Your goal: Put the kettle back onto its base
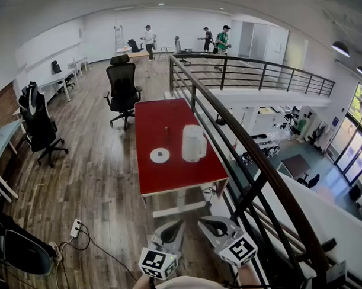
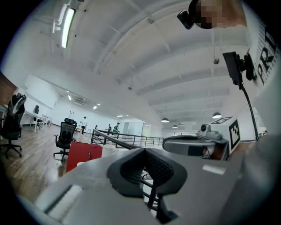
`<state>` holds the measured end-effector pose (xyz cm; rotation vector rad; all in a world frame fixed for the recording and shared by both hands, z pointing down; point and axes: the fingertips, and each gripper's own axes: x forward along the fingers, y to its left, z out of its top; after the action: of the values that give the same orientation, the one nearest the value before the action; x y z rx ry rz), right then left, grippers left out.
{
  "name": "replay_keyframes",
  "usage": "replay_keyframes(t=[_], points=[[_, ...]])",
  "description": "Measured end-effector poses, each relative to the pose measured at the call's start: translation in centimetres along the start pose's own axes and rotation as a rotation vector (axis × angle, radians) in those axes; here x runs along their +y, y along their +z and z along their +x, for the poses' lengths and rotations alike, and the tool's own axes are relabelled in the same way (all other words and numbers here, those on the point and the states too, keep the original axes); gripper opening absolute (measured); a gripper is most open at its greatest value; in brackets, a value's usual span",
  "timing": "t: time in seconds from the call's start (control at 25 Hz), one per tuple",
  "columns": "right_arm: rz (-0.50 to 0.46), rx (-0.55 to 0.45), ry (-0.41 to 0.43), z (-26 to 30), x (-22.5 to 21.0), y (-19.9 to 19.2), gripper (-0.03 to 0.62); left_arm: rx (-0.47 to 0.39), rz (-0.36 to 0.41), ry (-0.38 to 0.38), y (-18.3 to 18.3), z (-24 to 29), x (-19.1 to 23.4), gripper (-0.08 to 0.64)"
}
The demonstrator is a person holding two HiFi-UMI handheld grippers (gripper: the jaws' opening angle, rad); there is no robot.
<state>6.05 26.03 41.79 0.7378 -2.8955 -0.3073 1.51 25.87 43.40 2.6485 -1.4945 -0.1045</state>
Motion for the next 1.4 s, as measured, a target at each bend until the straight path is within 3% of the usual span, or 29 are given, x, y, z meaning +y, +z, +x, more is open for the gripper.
replay_keyframes(t=[0.32, 0.52, 1.4], points=[[0.001, 0.026, 0.014, -0.6, 0.6, -0.2, 0.008, 0.003, 0.002, -0.007, 0.1, -0.1, -0.8, 0.006], [0.038, -0.002, 0.006, -0.6, 0.2, 0.1, 0.008, 0.006, 0.004, -0.012, 0.2, 0.2, -1.0, 0.006], [0.028, -0.025, 0.023, 0.3, 1.6, 0.8, 0.011, -0.014, -0.014, -0.017, 0.8, -0.6, -0.3, 0.006]])
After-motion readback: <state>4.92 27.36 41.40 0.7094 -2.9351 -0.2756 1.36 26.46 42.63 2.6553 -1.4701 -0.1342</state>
